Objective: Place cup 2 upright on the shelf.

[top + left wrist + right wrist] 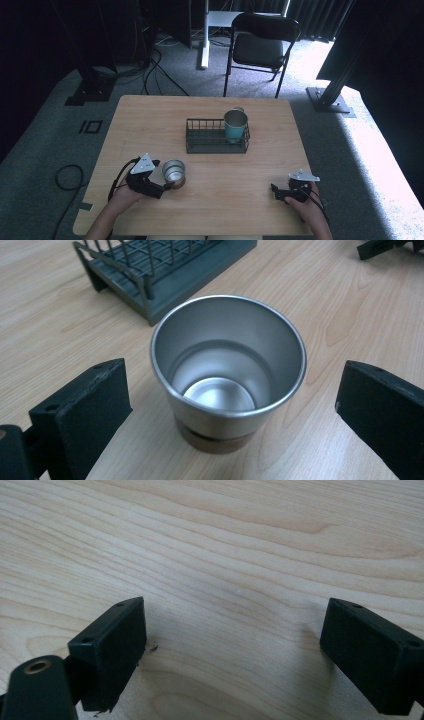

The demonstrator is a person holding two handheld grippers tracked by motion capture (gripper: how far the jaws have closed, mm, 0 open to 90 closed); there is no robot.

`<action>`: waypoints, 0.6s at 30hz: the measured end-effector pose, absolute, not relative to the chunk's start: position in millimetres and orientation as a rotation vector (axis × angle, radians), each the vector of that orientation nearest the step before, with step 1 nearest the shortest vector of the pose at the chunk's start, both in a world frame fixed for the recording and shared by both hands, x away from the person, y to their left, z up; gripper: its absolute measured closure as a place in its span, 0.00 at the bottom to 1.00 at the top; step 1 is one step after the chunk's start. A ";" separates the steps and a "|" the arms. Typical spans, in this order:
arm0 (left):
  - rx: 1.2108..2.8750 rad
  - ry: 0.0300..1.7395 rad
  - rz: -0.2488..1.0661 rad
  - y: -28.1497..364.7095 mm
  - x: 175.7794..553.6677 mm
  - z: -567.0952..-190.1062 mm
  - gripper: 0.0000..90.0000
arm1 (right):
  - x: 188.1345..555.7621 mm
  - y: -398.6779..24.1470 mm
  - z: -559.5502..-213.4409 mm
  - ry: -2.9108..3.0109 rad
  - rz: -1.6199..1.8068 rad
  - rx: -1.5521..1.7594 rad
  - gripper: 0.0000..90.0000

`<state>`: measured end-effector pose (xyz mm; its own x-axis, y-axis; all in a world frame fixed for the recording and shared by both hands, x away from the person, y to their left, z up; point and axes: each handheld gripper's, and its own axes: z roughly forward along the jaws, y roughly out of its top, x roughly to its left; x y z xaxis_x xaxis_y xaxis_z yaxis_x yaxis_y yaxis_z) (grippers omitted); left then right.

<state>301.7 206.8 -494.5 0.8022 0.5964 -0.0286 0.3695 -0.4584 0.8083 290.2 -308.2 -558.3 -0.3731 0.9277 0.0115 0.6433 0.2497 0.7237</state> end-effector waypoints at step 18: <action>2.130 0.688 0.331 188.0 314.5 -502.5 0.02 | 290.3 -308.4 -558.3 2.108 0.914 1.431 0.12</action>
